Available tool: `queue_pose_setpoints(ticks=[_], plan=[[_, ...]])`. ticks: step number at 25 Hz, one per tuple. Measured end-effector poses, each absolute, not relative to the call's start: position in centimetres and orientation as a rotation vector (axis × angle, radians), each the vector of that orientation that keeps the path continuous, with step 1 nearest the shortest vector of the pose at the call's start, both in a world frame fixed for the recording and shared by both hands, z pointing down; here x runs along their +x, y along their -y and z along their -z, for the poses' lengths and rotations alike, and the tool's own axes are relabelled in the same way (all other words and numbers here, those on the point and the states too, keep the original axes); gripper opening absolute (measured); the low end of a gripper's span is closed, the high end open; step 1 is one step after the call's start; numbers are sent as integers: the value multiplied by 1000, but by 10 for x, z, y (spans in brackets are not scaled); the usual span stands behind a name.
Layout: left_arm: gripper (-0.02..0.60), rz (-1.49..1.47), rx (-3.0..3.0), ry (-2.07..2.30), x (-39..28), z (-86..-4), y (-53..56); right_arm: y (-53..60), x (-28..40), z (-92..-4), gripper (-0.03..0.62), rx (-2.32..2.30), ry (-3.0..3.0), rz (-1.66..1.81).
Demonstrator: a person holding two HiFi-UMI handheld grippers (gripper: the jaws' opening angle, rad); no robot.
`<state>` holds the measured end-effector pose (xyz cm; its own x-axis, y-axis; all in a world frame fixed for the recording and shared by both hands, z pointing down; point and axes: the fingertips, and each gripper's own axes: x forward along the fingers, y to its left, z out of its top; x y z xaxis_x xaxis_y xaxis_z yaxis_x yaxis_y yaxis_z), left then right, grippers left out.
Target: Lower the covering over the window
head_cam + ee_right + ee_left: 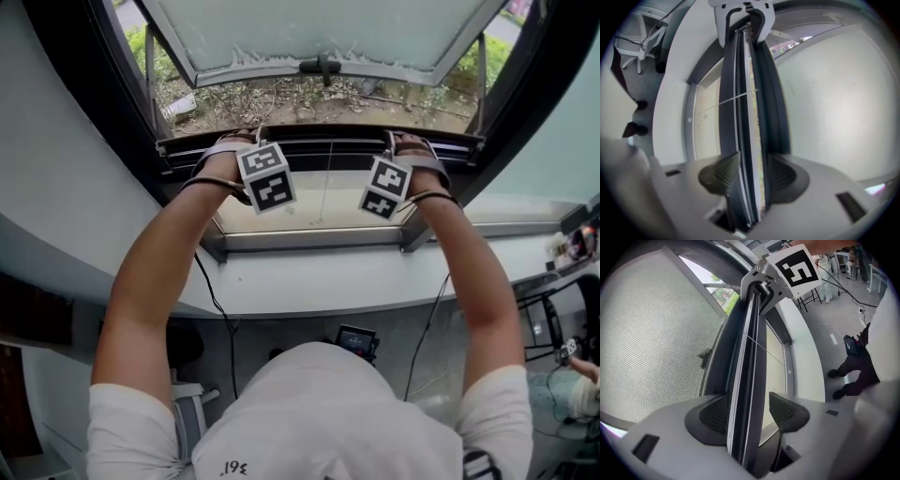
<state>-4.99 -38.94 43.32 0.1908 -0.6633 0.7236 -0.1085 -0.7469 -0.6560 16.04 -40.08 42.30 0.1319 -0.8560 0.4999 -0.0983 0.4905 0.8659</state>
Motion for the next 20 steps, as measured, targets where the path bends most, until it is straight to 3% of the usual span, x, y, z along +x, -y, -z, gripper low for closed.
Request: queue_pose_setpoints(ticks=[20], plan=[[281, 1638, -2050, -703, -50, -462, 386, 399, 160, -453, 192, 903, 1316, 600]])
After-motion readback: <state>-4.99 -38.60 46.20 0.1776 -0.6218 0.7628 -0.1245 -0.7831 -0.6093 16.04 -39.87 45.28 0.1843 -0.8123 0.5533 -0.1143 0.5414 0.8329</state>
